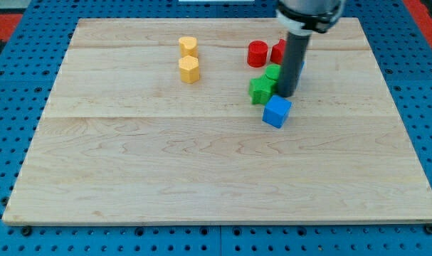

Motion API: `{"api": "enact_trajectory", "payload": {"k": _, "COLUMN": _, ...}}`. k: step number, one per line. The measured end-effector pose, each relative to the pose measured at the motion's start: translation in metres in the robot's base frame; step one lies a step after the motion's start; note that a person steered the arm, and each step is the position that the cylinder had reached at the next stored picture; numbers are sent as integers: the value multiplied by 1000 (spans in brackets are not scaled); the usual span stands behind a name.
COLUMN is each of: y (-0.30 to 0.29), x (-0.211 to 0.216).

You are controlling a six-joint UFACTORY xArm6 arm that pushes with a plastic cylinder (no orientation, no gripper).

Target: Separate blue blocks and green blocks

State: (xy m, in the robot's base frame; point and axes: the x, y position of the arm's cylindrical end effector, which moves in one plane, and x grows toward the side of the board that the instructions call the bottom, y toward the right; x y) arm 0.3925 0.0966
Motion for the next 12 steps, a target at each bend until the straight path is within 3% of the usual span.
{"api": "enact_trajectory", "payload": {"k": 1, "y": -63, "x": 9}}
{"api": "enact_trajectory", "payload": {"k": 2, "y": -77, "x": 21}}
{"api": "enact_trajectory", "payload": {"k": 3, "y": -8, "x": 21}}
{"api": "enact_trajectory", "payload": {"k": 7, "y": 33, "x": -6}}
{"api": "enact_trajectory", "payload": {"k": 8, "y": 10, "x": -18}}
{"api": "enact_trajectory", "payload": {"k": 10, "y": -121, "x": 24}}
{"api": "enact_trajectory", "payload": {"k": 12, "y": -69, "x": -42}}
